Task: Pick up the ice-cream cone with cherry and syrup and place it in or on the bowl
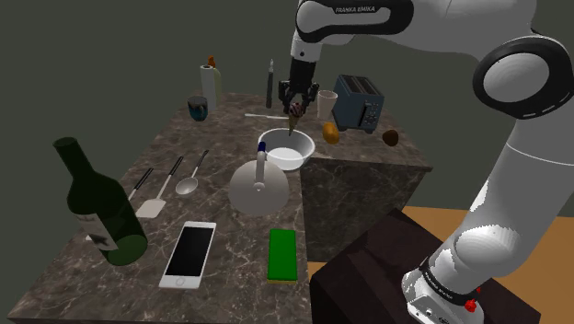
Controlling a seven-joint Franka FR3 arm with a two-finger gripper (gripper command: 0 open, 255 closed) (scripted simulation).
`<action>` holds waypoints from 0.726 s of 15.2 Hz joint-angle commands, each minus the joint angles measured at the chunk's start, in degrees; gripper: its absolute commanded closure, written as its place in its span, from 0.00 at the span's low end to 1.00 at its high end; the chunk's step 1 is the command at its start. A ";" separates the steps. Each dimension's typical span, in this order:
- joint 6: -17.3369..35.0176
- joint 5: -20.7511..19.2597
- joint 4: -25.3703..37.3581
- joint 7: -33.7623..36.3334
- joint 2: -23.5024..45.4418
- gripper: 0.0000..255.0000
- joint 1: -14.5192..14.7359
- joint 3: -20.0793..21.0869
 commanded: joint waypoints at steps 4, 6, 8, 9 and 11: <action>3.85 0.08 -3.95 -0.37 -0.13 1.00 -0.01 -0.01; 5.34 0.09 -5.33 -0.51 -0.01 1.00 -0.01 -0.02; 6.81 0.10 -6.65 -0.64 0.16 1.00 0.00 -0.02; 7.83 0.10 -7.52 -0.73 0.31 1.00 0.01 -0.02; 7.83 0.10 -7.52 -0.73 0.30 1.00 0.01 -0.02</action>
